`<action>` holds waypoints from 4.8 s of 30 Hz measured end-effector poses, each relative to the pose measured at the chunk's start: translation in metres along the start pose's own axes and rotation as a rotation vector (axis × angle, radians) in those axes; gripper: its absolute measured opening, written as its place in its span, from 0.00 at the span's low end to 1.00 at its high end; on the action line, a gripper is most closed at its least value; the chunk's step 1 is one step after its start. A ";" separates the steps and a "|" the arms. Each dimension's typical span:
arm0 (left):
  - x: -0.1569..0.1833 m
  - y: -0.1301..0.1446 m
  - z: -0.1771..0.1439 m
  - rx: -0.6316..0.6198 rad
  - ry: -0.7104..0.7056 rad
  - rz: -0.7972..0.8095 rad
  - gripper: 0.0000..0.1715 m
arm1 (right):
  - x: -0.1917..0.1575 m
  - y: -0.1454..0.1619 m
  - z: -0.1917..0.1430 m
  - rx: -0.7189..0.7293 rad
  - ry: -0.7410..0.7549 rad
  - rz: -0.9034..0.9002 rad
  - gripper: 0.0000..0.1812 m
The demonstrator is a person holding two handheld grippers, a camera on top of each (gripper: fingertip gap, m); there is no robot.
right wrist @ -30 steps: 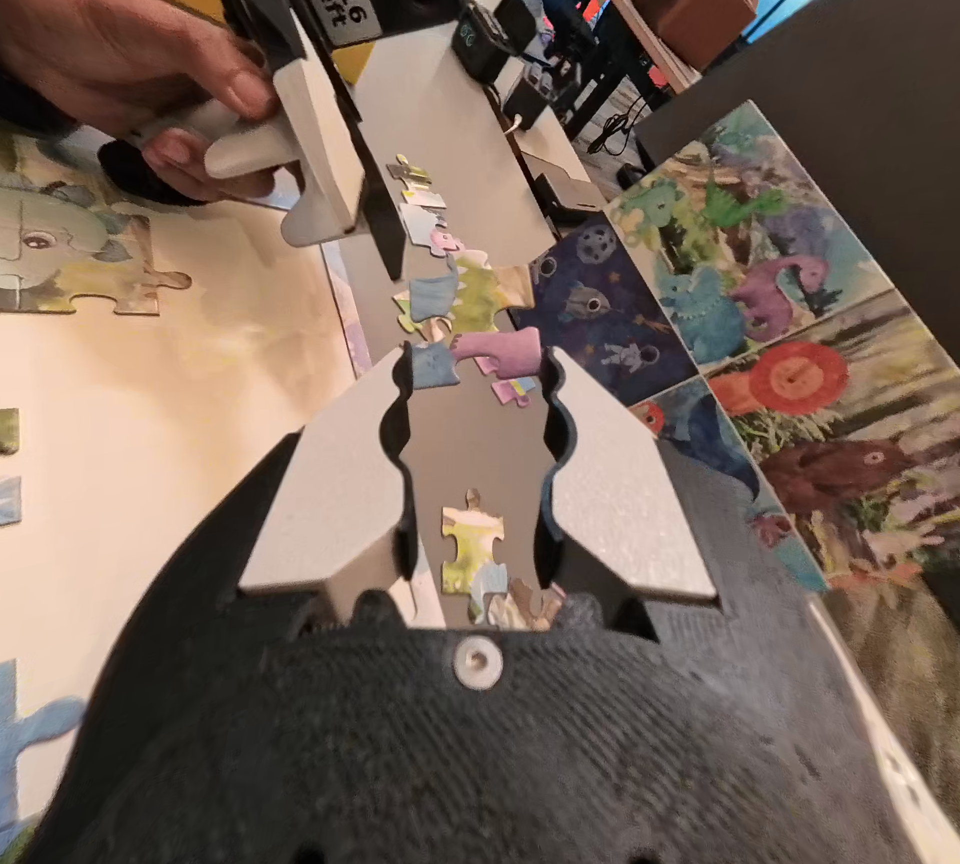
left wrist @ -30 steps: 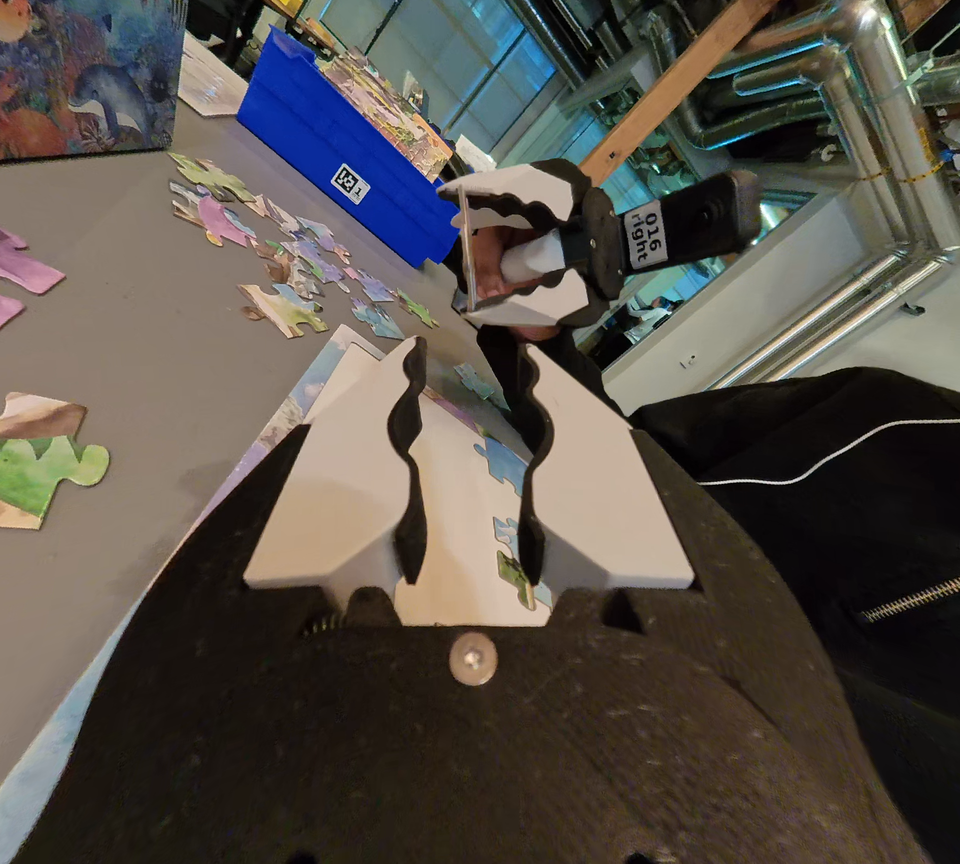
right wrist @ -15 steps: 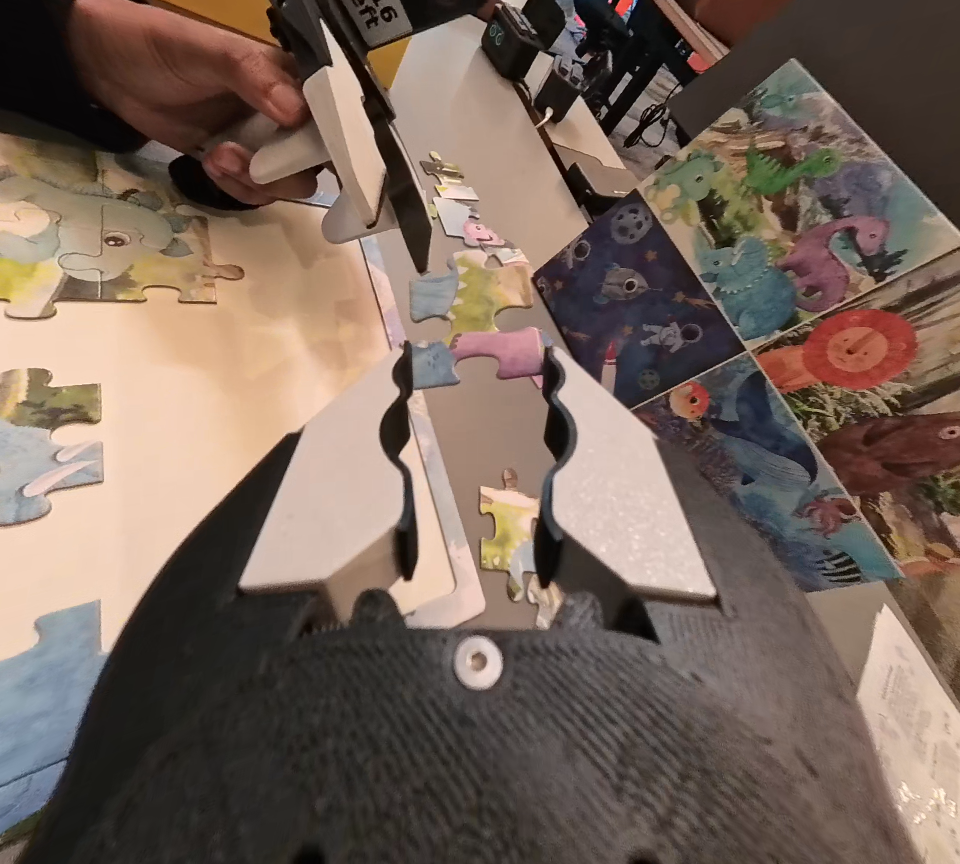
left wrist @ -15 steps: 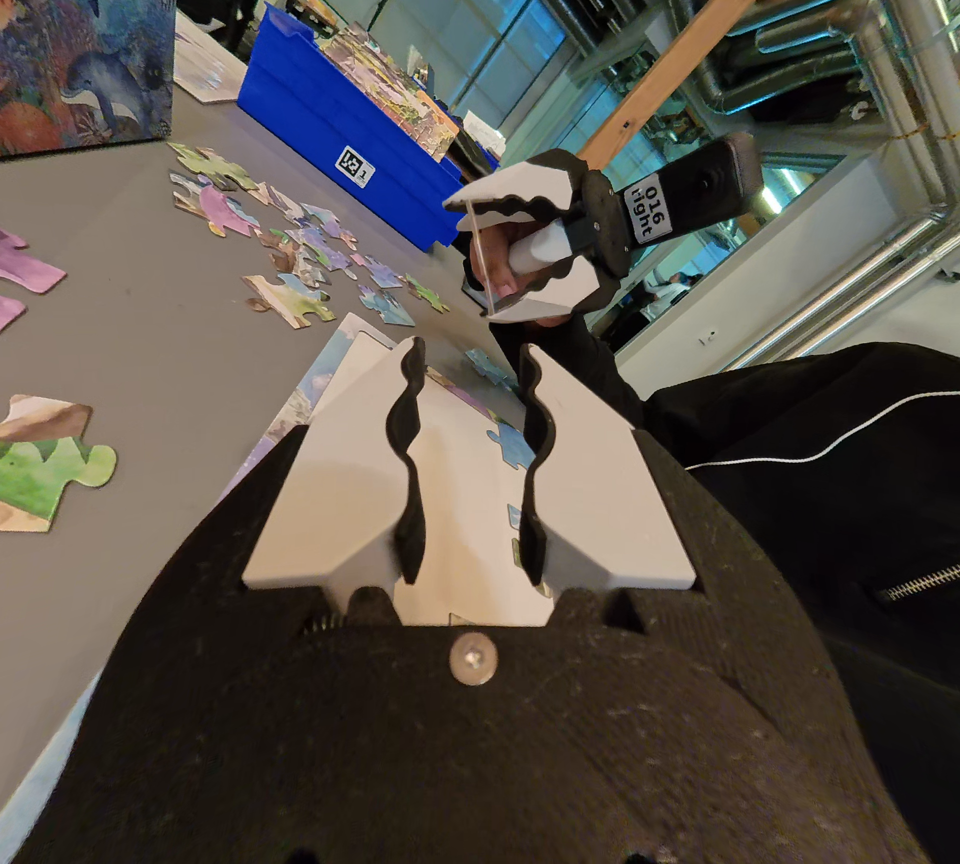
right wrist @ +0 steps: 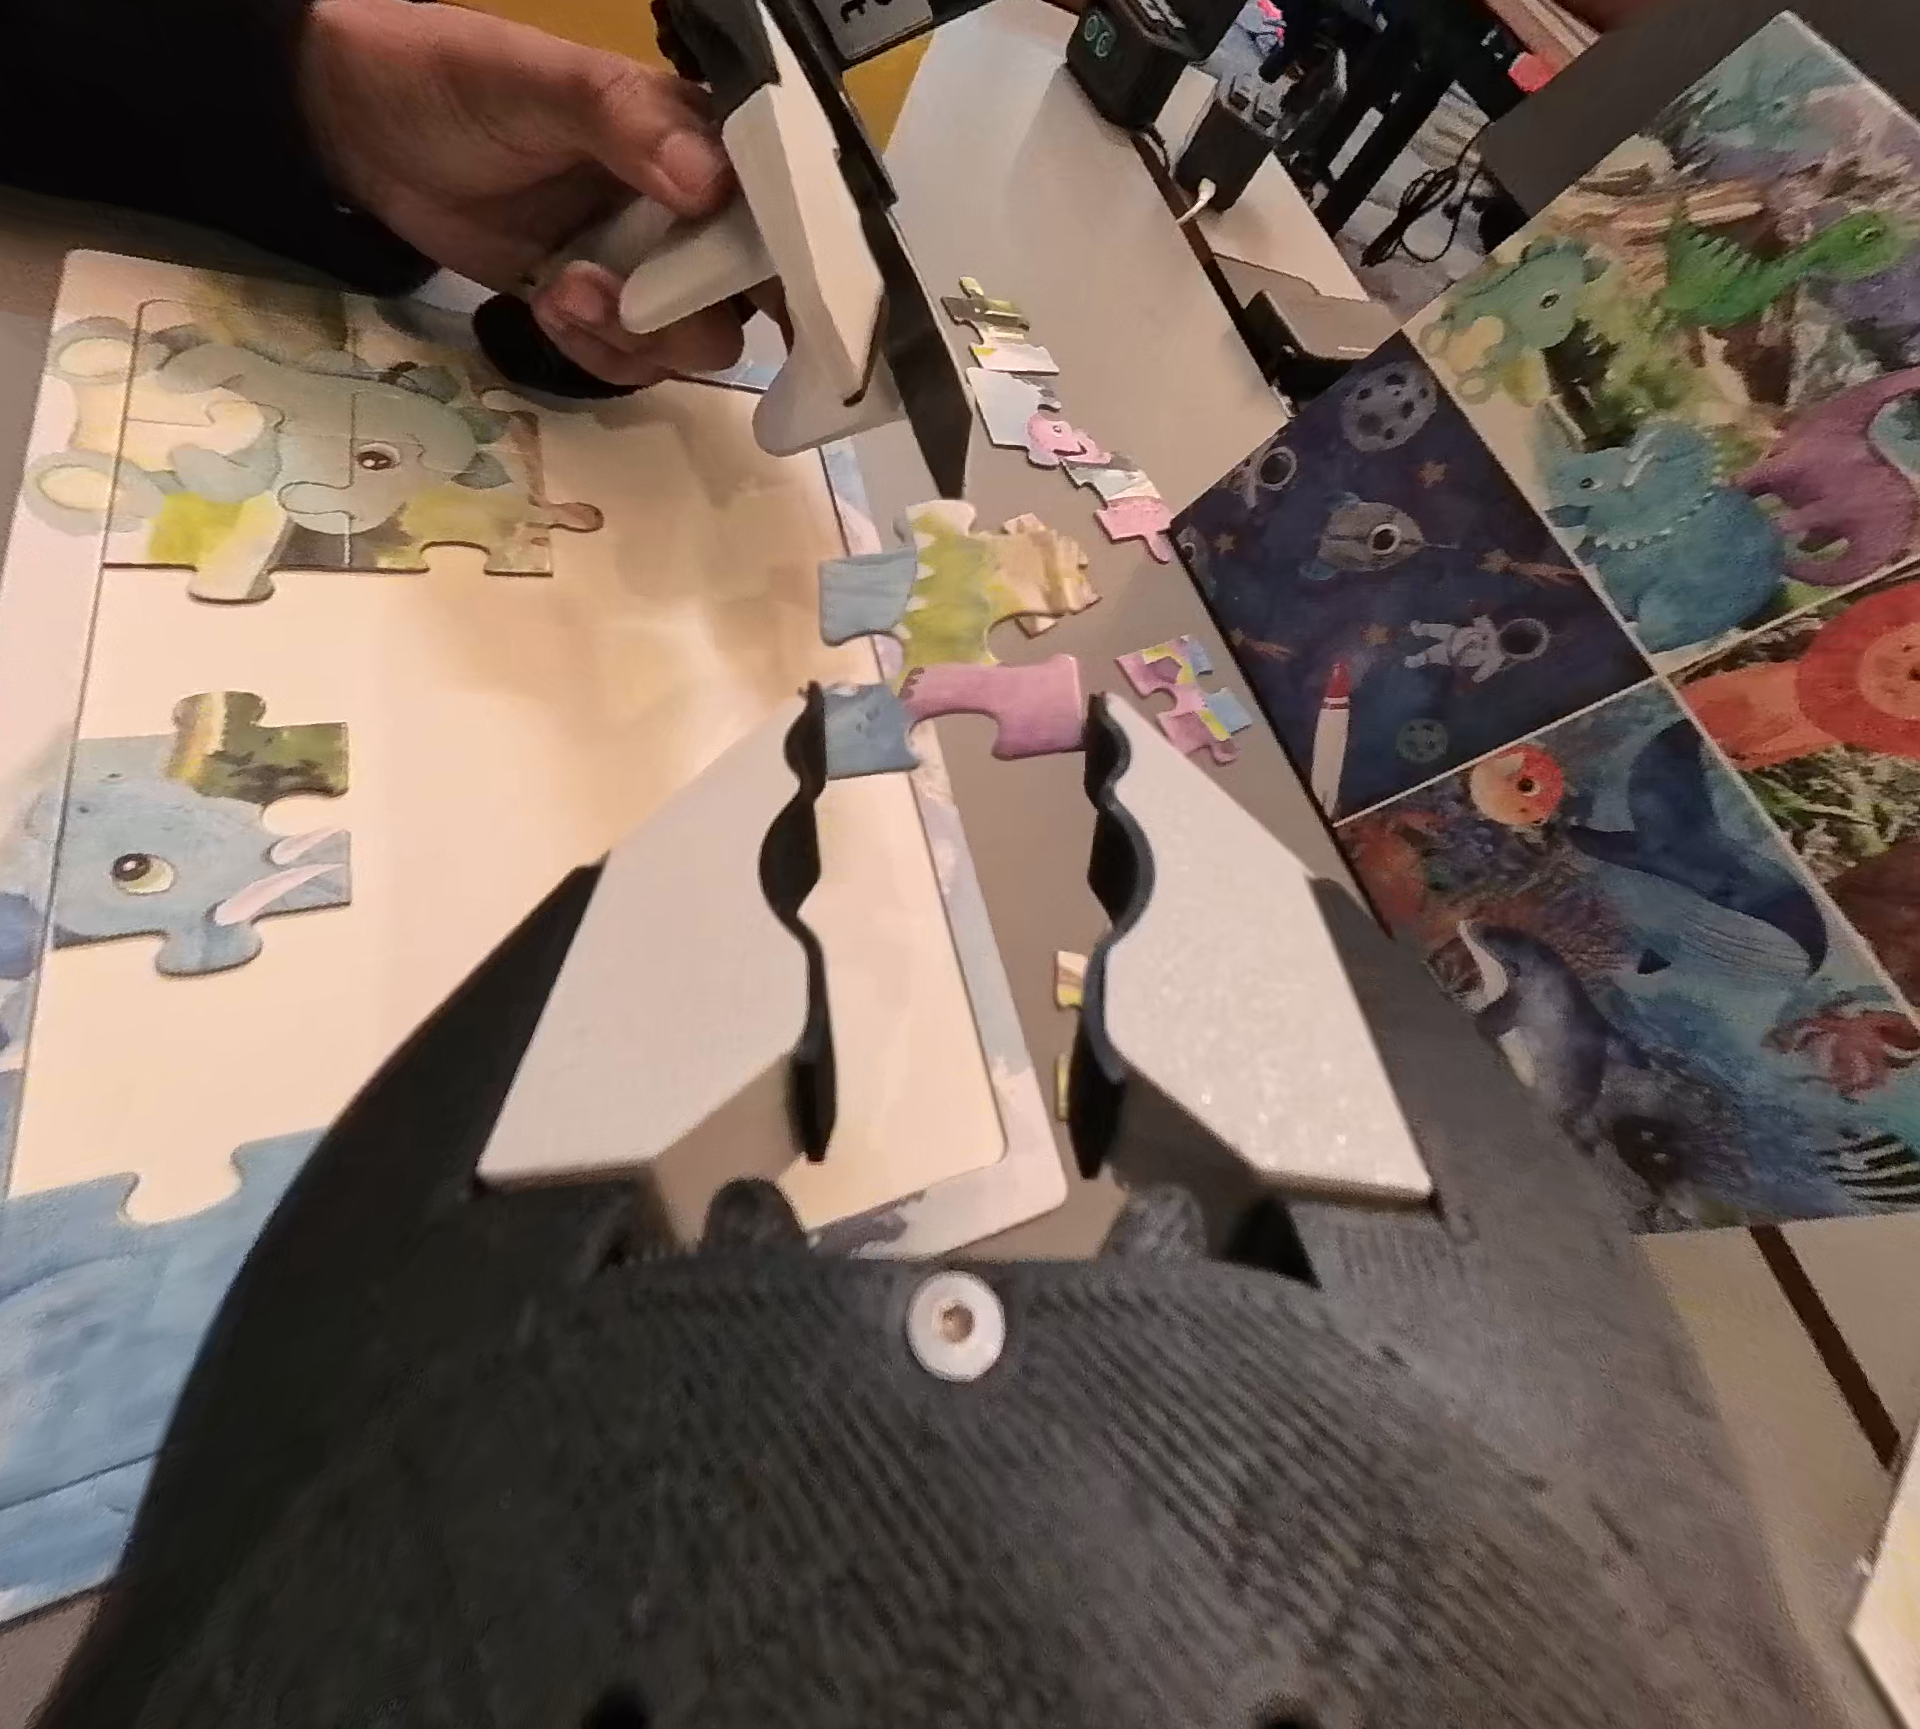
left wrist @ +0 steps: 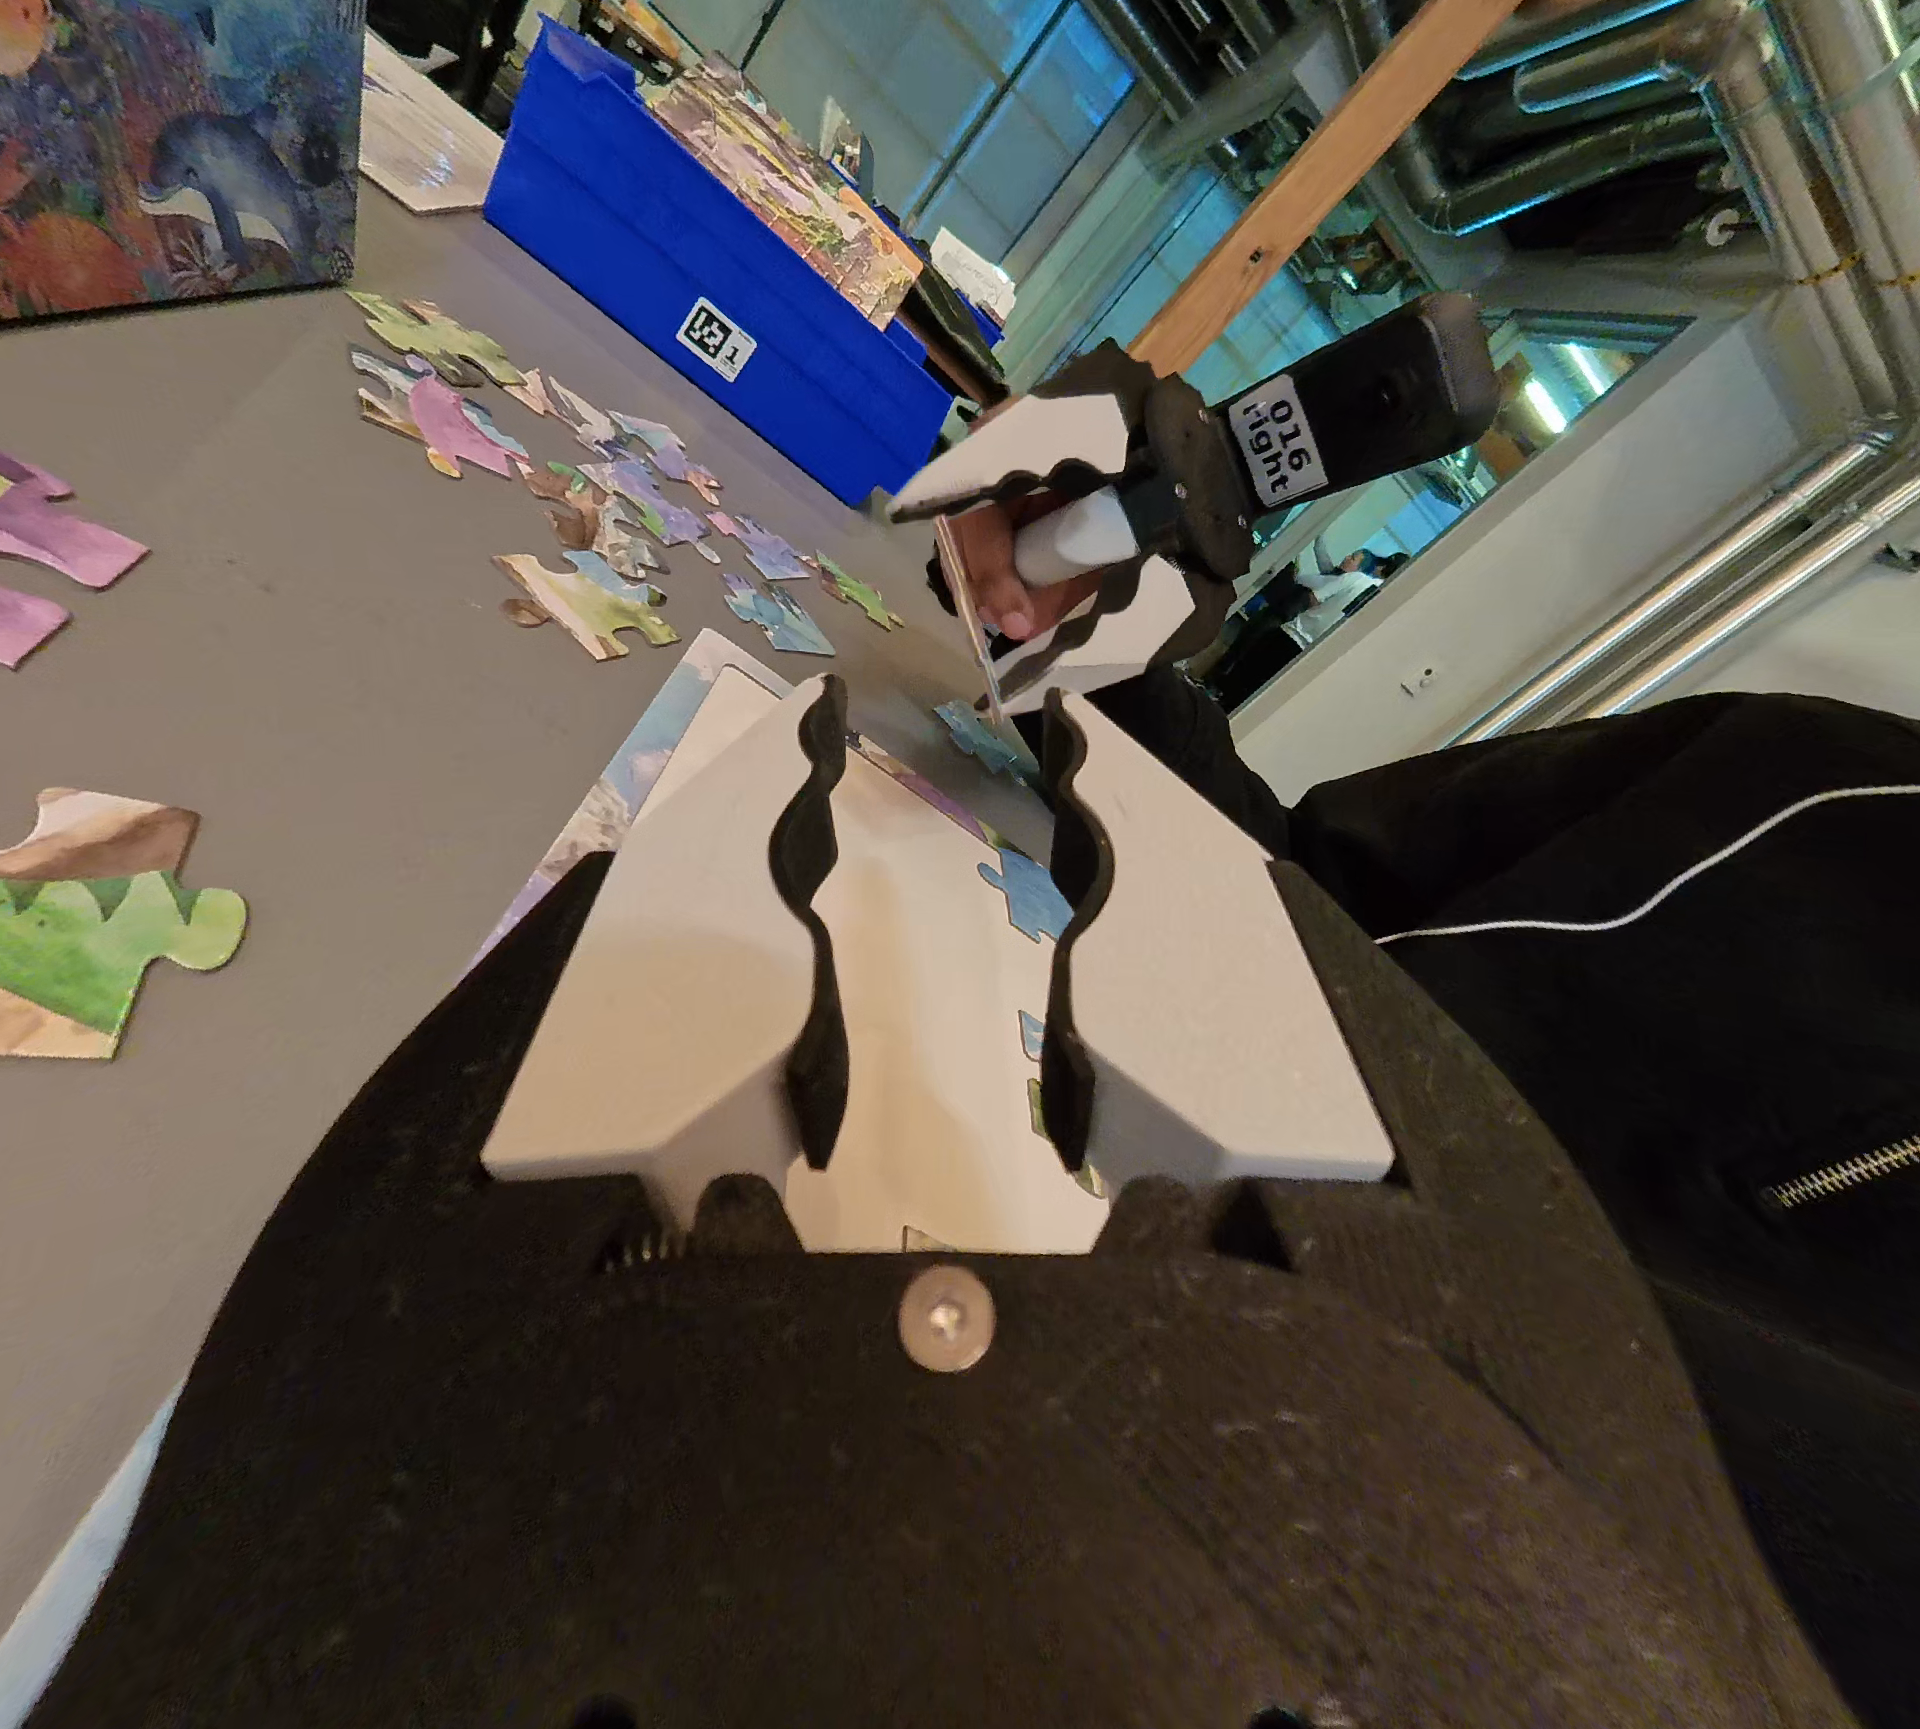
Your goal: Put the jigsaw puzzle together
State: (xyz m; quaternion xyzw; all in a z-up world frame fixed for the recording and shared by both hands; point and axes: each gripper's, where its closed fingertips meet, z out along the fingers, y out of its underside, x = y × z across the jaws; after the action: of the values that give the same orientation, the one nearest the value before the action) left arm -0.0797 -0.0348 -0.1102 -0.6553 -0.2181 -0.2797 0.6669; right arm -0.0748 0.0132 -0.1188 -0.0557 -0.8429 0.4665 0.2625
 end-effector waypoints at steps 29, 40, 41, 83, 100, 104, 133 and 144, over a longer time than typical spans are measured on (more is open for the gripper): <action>-0.008 0.017 0.005 -0.136 -0.150 0.255 0.17 | -0.073 0.032 -0.022 -0.025 -0.185 0.087 0.27; -0.007 0.024 0.010 -0.183 -0.169 0.309 0.17 | -0.082 0.037 -0.014 -0.056 -0.217 0.087 0.27; -0.007 0.024 0.010 -0.182 -0.169 0.309 0.17 | -0.082 0.037 -0.013 -0.057 -0.217 0.088 0.27; -0.010 0.022 0.009 -0.172 -0.170 0.287 0.18 | -0.083 0.084 -0.051 -0.161 -0.355 0.255 0.27; -0.010 0.022 0.009 -0.167 -0.168 0.279 0.18 | -0.089 0.090 -0.057 -0.176 -0.406 0.297 0.27; -0.010 0.022 0.009 -0.168 -0.168 0.279 0.18 | -0.087 0.085 -0.054 -0.154 -0.391 0.298 0.27; -0.011 0.021 0.008 -0.162 -0.164 0.262 0.18 | -0.077 0.057 -0.028 -0.092 -0.270 0.184 0.30; -0.007 0.020 0.009 -0.151 -0.145 0.262 0.18 | 0.063 0.032 -0.148 0.457 0.336 0.460 0.28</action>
State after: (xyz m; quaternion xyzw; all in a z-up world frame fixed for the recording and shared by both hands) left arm -0.0713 -0.0259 -0.1298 -0.7449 -0.1568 -0.1582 0.6290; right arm -0.0603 0.1648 -0.0570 -0.2597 -0.6274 0.6740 0.2910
